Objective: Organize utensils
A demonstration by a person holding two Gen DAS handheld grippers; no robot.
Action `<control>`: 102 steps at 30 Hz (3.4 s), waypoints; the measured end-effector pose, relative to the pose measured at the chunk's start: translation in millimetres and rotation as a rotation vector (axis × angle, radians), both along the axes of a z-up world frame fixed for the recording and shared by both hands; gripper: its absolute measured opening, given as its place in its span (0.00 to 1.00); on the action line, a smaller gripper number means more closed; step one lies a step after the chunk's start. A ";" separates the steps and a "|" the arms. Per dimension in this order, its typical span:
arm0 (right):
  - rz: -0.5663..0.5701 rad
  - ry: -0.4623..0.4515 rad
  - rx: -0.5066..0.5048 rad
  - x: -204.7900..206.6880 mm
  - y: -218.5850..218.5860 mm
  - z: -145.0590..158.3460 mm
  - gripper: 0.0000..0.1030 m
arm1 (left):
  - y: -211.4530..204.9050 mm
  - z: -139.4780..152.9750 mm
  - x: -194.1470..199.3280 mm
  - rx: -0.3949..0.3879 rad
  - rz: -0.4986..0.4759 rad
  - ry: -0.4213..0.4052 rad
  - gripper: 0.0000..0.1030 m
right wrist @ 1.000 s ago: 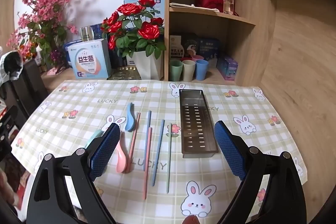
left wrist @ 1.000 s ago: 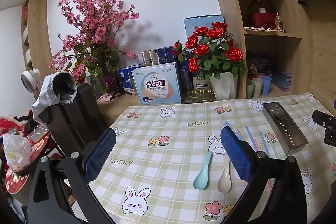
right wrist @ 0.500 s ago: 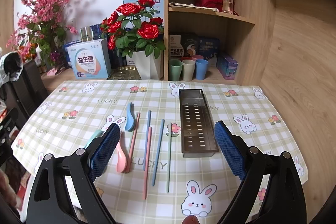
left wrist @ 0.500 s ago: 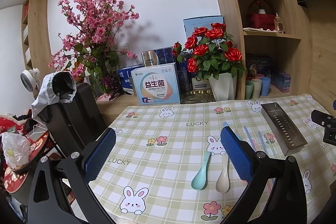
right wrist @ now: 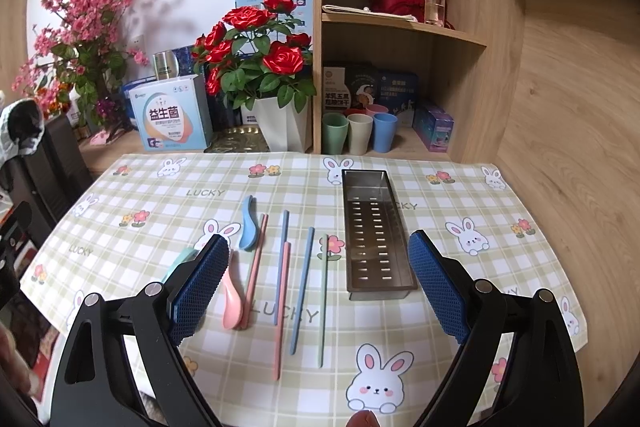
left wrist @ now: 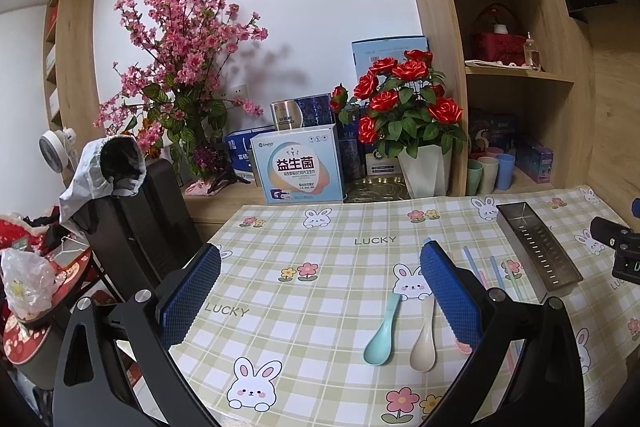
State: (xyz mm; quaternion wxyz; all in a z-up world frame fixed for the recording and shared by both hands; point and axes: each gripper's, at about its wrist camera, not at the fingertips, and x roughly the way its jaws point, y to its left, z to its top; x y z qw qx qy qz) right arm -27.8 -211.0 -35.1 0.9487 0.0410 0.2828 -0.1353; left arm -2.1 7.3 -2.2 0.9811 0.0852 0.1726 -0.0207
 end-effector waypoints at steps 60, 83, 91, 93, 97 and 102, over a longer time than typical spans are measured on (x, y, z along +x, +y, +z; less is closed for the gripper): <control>0.020 0.023 0.068 22.6 -18.2 -22.3 0.86 | 17.9 -15.8 45.2 -0.070 -0.074 0.146 0.95; 0.102 0.254 0.144 107.4 -34.7 -96.8 0.85 | -1.6 -142.0 154.5 -0.087 -0.345 0.602 0.54; 0.108 0.291 0.171 127.2 -39.9 -103.3 0.85 | -4.6 -176.7 201.4 -0.179 -0.399 0.794 0.38; 0.107 0.295 0.179 129.9 -41.7 -105.0 0.85 | -5.3 -183.9 209.4 -0.200 -0.404 0.824 0.38; 0.106 0.303 0.194 134.6 -47.0 -108.0 0.85 | -8.9 -191.9 216.9 -0.229 -0.410 0.866 0.37; 0.114 0.307 0.207 138.8 -48.6 -110.0 0.85 | -15.5 -203.4 222.2 -0.221 -0.403 0.919 0.23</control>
